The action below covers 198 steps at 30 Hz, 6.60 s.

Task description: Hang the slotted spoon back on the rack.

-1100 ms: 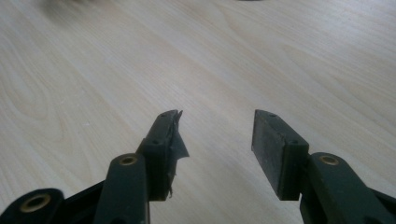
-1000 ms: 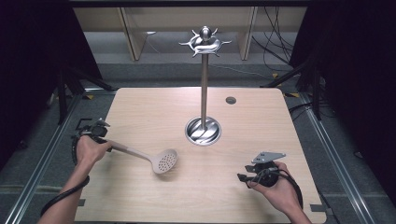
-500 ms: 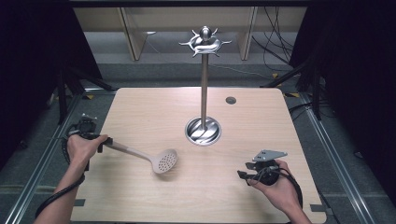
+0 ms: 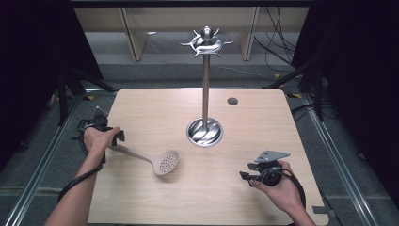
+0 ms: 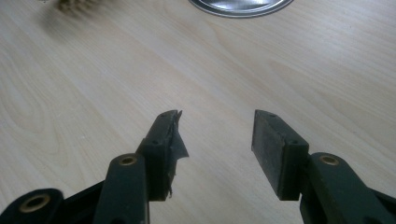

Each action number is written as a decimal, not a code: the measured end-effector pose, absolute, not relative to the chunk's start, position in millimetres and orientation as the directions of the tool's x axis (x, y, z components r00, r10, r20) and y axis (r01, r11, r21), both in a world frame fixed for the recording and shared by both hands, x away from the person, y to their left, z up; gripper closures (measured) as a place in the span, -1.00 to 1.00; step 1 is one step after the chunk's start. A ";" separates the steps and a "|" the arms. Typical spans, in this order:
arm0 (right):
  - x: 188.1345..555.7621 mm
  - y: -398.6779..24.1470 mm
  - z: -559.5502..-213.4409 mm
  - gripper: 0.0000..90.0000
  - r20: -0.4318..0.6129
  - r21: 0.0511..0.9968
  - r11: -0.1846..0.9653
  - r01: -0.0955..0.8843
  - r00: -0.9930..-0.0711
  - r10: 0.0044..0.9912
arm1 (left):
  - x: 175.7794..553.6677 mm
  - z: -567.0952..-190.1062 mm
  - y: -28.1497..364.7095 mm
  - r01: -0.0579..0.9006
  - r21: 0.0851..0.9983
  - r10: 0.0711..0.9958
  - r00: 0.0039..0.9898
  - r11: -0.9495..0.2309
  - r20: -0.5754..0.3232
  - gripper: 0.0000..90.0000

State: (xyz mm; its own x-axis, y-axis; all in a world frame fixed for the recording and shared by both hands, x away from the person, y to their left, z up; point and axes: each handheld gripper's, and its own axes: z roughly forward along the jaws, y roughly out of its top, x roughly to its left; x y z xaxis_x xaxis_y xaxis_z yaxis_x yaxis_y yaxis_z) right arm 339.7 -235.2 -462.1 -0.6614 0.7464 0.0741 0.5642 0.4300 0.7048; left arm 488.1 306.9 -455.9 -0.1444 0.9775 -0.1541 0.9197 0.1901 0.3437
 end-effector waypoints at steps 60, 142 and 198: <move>336.2 -227.4 -464.6 0.14 0.100 0.681 0.448 0.580 -0.679 0.727 | 500.8 -482.0 294.8 0.973 0.177 0.983 -0.123 0.146 -0.133 0.26; 334.7 -228.8 -459.5 0.14 0.097 0.689 0.439 0.577 -0.674 0.733 | 344.3 -384.7 289.9 0.565 0.825 0.915 0.349 -0.032 -0.203 0.54; 335.5 -228.4 -459.6 0.14 0.091 0.702 0.436 0.563 -0.679 0.729 | 354.3 -300.5 248.0 0.254 0.967 0.862 0.496 -0.032 -0.102 0.54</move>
State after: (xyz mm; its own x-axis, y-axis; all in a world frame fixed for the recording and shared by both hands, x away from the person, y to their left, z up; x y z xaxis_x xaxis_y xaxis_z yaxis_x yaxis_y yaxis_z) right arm 335.5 -228.4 -459.6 -0.6788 0.7286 0.0912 0.5628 0.4365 0.7020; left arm 354.3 248.0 -300.5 0.4962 0.8622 -0.1021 0.2539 -0.0317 0.9667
